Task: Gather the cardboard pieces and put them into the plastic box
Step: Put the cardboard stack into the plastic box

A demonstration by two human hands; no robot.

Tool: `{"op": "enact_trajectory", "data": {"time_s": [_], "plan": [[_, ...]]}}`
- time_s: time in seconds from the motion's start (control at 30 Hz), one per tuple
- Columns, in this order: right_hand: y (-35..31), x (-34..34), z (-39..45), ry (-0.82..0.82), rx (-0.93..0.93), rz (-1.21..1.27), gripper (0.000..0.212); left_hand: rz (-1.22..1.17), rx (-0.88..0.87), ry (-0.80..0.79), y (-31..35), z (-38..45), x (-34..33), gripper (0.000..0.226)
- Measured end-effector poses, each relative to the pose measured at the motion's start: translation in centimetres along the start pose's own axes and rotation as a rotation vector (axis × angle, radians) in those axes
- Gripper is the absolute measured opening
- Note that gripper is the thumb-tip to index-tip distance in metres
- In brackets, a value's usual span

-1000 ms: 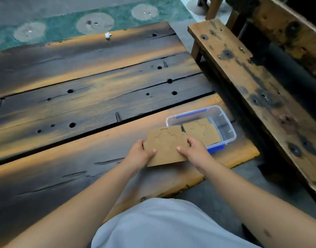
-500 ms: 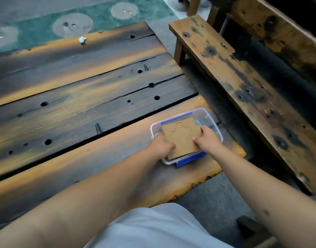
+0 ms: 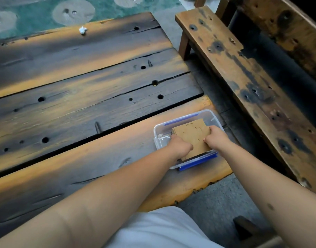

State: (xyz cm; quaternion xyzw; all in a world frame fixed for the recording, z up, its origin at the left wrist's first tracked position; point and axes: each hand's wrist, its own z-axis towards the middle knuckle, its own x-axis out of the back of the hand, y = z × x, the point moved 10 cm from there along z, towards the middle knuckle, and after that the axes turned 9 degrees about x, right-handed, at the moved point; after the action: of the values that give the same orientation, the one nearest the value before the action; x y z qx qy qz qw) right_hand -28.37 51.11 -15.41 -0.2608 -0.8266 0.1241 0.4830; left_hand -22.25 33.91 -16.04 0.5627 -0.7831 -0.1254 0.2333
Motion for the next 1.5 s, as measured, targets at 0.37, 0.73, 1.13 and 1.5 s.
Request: {"op": "enact_trajectory", "data": {"time_s": [0.37,0.73,1.13,1.5], "plan": [[-0.1,-1.9,1.3,-0.031,-0.074,-0.222,0.048,-0.283,0.083,-0.134,-3.0,1.6,-0.3,0.046],[1.0,-3.3,2.3,-0.208,-0.093,0.043,0.084,-0.719,0.27,-0.299,-3.8,0.9,-1.7,0.044],[0.4,-5.2,3.3,-0.37,0.013,-0.158,0.071,-0.23,0.239,-0.183,-4.0,1.8,-0.5,0.056],[1.0,-4.3,3.2,-0.298,0.026,-0.12,0.087,-0.283,0.234,-0.167,-3.7,1.8,0.6,0.061]]}}
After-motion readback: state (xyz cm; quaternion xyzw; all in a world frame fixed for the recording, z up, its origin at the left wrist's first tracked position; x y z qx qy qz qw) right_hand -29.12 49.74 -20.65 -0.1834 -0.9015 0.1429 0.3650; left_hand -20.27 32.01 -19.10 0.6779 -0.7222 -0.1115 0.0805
